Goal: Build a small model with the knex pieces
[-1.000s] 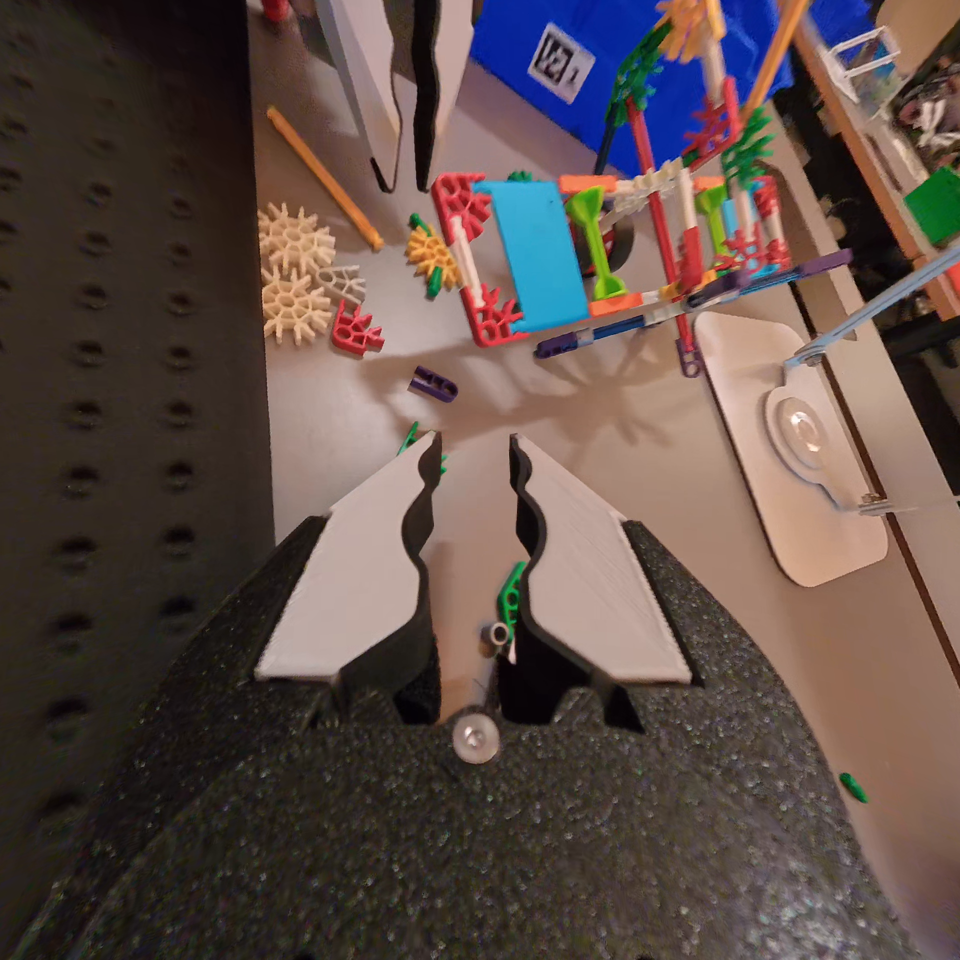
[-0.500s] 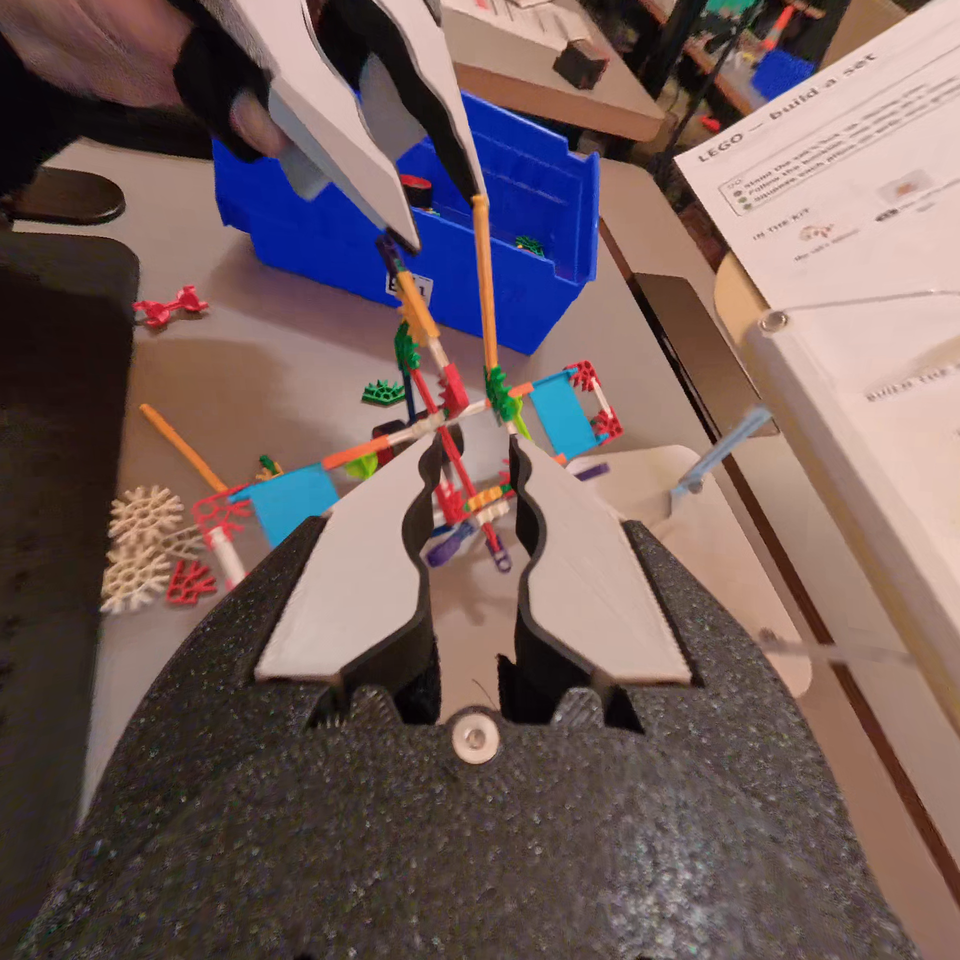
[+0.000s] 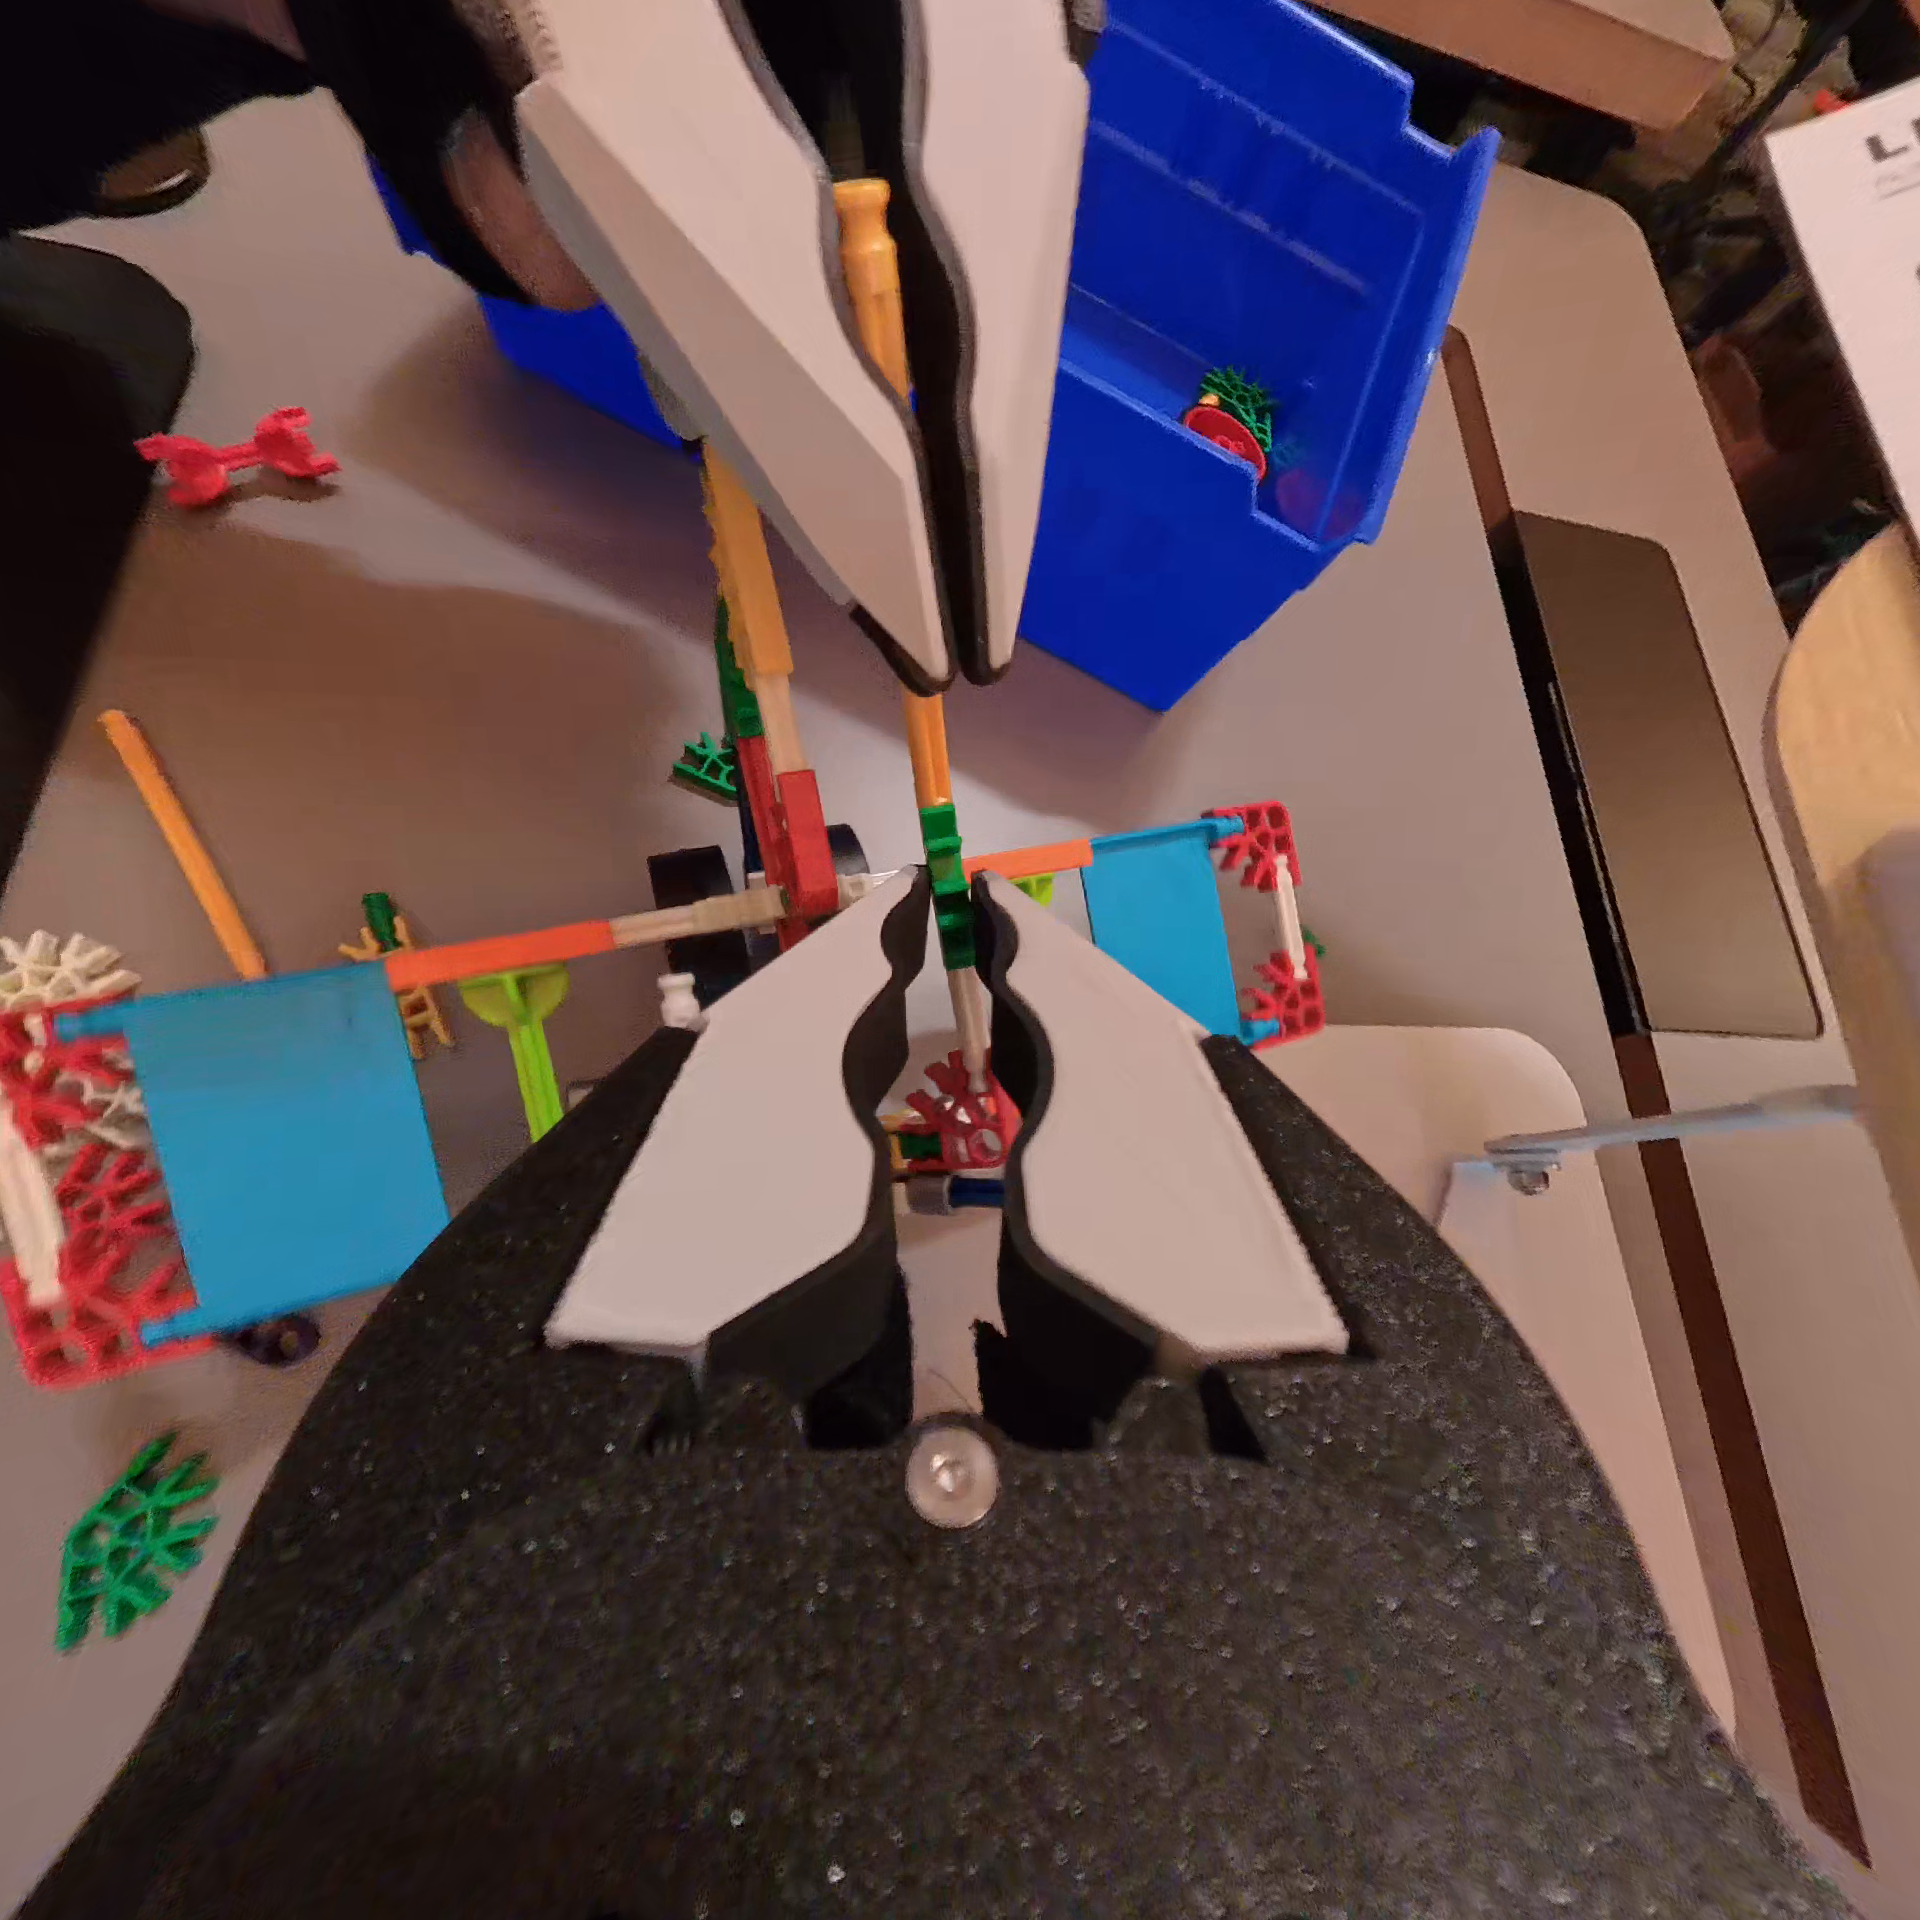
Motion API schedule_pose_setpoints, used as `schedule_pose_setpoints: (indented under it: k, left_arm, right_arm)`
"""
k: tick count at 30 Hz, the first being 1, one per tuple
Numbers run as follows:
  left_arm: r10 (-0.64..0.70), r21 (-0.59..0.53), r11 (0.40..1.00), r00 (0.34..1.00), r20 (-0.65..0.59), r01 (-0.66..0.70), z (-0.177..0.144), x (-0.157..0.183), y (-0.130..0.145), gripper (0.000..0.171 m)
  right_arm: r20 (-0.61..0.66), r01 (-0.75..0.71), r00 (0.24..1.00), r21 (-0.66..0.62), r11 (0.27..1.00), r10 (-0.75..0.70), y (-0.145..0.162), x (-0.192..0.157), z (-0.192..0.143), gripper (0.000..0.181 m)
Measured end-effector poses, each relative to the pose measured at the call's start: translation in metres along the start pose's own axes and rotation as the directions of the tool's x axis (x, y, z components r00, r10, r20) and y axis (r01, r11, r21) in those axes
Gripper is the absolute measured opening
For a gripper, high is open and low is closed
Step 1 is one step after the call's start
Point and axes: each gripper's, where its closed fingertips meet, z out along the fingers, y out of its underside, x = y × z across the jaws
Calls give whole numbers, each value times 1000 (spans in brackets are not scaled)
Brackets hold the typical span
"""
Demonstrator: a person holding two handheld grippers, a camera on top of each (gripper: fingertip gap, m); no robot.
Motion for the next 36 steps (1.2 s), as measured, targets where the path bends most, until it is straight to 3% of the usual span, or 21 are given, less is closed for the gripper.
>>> schedule_pose_setpoints:
  k: [3,8,16,19,22,24,28,30,36]
  left_arm:
    - [-38,49,998,997,-64,41,-2,1,-7,2]
    - [-76,47,995,988,-131,83,1,1,-11,1]
    - [-172,-69,984,965,-198,162,11,-4,-12,0]
    - [-175,-112,981,968,-179,157,9,-1,-9,1]
    - [-169,-55,985,976,-138,163,4,2,-12,1]
    - [-168,-10,986,978,-122,168,4,9,-12,1]
    - [-160,49,985,983,-87,164,2,20,-14,1]
    - [-140,53,988,988,-72,144,1,24,-15,1]
    - [-60,-71,996,994,-94,54,2,30,-15,2]
  right_arm:
    - [40,48,998,46,998,-50,-5,-9,-1,5]
    - [-7,144,990,48,988,-144,-5,-10,-2,5]
    - [-88,298,950,-21,954,-298,-3,-13,1,5]
    - [-89,275,957,-21,961,-275,-2,-12,0,6]
    - [-79,149,986,25,988,-147,-4,-8,-3,7]
    - [-66,64,996,38,997,-61,-5,-8,-3,19]
    - [-36,-39,999,-23,999,38,5,-18,11,23]
    - [-23,-32,999,4,999,32,3,-25,14,7]
    - [-119,93,988,-13,996,-93,-1,-25,11,4]
